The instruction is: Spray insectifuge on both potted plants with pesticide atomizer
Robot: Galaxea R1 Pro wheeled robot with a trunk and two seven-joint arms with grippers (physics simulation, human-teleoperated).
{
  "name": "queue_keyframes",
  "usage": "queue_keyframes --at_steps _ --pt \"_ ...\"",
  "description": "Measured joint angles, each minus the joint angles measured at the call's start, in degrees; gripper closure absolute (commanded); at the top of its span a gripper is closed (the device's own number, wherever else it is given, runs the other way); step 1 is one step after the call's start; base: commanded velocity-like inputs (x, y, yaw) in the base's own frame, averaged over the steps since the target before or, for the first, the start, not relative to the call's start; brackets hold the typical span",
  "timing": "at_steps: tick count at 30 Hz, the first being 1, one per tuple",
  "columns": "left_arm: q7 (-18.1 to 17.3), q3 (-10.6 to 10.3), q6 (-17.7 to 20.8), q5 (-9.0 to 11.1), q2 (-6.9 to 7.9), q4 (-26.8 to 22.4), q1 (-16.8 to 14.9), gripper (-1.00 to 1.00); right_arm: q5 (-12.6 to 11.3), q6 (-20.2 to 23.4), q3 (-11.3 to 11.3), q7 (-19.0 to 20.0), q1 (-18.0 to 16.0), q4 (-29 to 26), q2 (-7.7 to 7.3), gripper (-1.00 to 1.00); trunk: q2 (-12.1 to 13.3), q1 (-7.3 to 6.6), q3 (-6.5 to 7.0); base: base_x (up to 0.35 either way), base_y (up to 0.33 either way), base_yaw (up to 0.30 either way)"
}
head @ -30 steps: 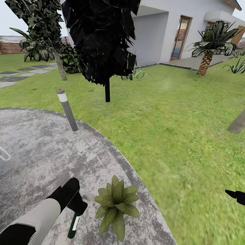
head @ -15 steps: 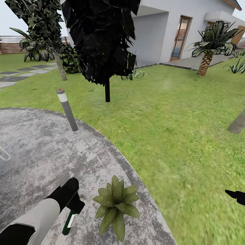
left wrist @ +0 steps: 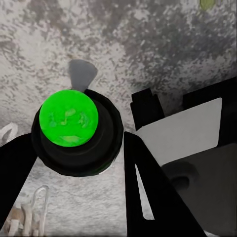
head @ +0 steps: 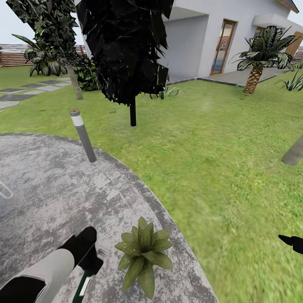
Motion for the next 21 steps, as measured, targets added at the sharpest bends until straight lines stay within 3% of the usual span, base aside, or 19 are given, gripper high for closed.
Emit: queue_keyframes --at_steps 8,14,21 --pt "0.1 0.3 0.0 0.0 0.06 -0.1 -0.1 1.0 0.0 0.0 0.0 0.0 0.0 -0.1 0.02 -1.0 0.0 0.0 0.0 0.0 0.0 0.0" --pt "0.1 0.4 0.3 0.0 0.07 -5.1 -0.3 1.0 0.0 0.0 0.0 0.0 0.0 -0.1 0.01 -1.0 0.0 0.0 0.0 0.0 0.0 0.0" --pt "0.1 0.5 0.3 0.0 0.07 -5.5 -0.5 1.0 0.0 0.0 0.0 0.0 0.0 -0.1 0.01 -1.0 0.0 0.0 -0.04 0.0 0.0 0.019"
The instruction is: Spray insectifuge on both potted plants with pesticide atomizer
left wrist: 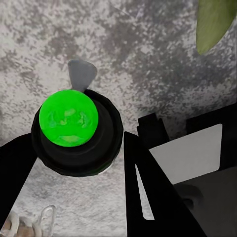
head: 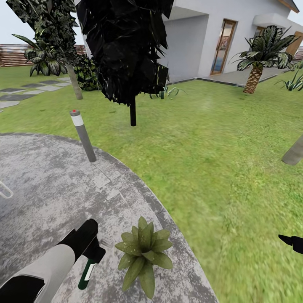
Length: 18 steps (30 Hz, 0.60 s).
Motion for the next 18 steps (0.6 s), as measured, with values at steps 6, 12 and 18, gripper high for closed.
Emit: queue_keyframes --at_steps 6,12,18 --pt "0.0 -0.1 0.0 -0.1 0.01 0.0 0.0 1.0 0.0 0.0 0.0 0.0 0.0 0.0 0.03 -1.0 0.0 0.0 -0.29 0.0 0.0 0.158" --pt "0.0 -0.3 0.0 0.0 -0.09 0.5 0.3 1.0 -0.1 0.0 -0.1 0.0 0.0 0.0 0.0 -1.0 0.0 0.0 -0.36 0.0 0.0 0.019" --pt "0.0 -0.3 0.1 0.4 -1.72 0.6 0.4 1.0 0.0 0.0 0.0 0.0 0.0 0.0 -0.01 -1.0 0.0 0.02 -0.37 -0.08 0.0 0.001"
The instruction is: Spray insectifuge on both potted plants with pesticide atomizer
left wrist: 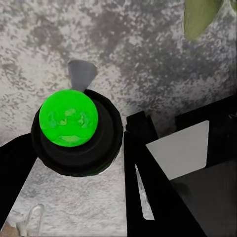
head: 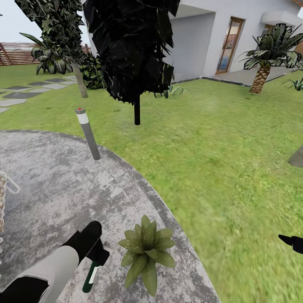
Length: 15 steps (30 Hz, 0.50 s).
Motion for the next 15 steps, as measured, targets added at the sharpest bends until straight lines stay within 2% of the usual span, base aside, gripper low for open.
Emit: queue_keyframes --at_steps 5,11,15 --pt "0.0 0.0 -0.1 -0.4 -0.93 0.0 0.0 1.0 0.0 0.0 0.0 0.0 0.0 0.0 0.0 -1.0 0.0 -0.01 0.0 -0.095 0.0 0.003" --pt "0.0 0.2 -0.1 -0.4 -0.95 -0.1 0.0 1.0 0.0 0.0 0.0 0.0 0.0 0.0 0.02 -1.0 0.0 -0.02 -0.03 -0.006 0.002 0.075" --pt "-0.1 0.4 0.1 -0.2 -0.99 0.0 0.0 1.0 0.0 0.0 0.0 0.0 0.0 0.0 0.0 -1.0 0.0 -0.02 -0.04 0.0 0.108 0.008"
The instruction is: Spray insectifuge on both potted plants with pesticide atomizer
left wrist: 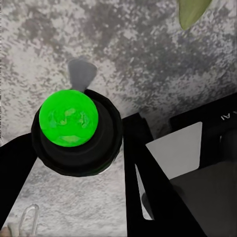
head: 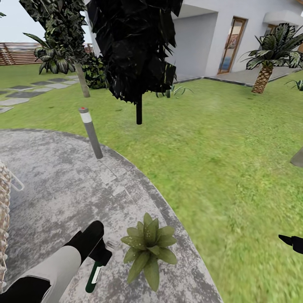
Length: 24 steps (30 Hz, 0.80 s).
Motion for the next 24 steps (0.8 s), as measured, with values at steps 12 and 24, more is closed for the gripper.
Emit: queue_keyframes --at_steps 12,24 --pt "-0.1 0.1 0.1 3.2 -0.82 -0.1 0.0 1.0 0.0 0.0 0.0 0.0 0.0 0.0 0.01 -1.0 0.0 -0.02 0.0 0.042 0.055 0.0" --pt "-0.1 0.0 0.1 3.7 -0.88 0.0 0.0 1.0 0.0 0.0 0.0 0.0 0.0 0.0 0.04 -1.0 0.0 0.0 0.0 0.058 0.0 0.0"
